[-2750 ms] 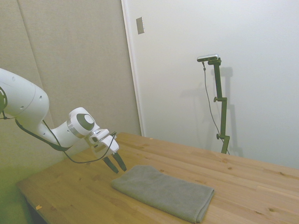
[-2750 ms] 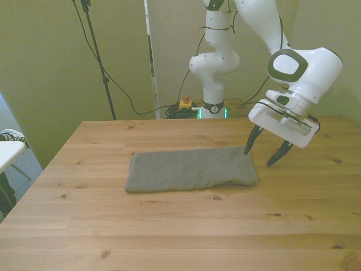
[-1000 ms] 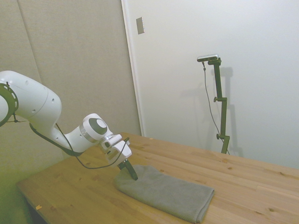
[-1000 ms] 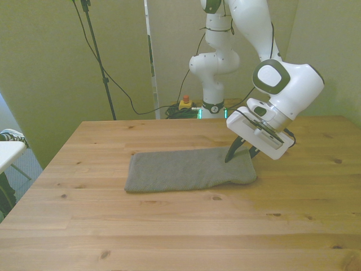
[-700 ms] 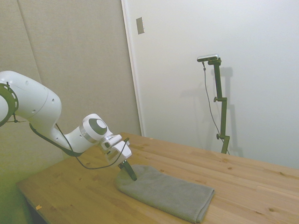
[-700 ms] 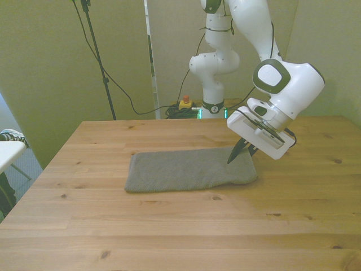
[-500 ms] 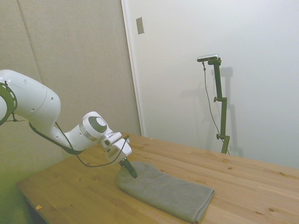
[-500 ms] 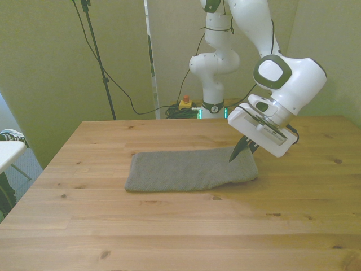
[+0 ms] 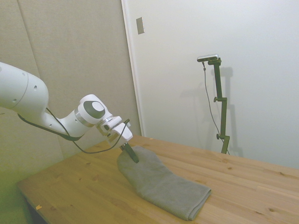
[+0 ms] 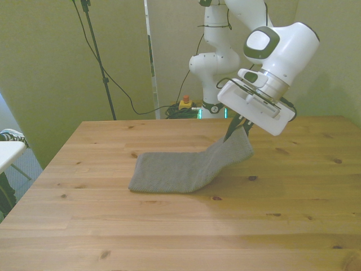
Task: Fold the towel
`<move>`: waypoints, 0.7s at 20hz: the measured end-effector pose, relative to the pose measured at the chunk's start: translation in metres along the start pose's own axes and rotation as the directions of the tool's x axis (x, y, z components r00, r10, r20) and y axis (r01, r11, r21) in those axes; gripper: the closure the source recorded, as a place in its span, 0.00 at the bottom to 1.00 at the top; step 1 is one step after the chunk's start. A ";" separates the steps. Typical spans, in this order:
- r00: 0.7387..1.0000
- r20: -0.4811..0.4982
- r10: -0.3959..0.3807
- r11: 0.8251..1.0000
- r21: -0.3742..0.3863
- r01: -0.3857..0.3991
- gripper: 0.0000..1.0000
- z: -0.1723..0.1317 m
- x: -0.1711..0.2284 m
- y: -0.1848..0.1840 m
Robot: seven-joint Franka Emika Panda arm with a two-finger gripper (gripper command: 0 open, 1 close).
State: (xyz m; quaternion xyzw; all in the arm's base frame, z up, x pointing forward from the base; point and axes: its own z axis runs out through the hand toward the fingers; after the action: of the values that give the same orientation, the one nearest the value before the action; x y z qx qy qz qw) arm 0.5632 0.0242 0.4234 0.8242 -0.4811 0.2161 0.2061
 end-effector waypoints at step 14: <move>0.986 0.057 0.154 0.988 0.004 -0.154 1.00 0.023 0.100 0.065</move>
State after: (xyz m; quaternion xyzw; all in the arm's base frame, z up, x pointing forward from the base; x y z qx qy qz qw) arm 0.5537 -0.0890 0.4685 0.7912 -0.5481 0.2100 0.1717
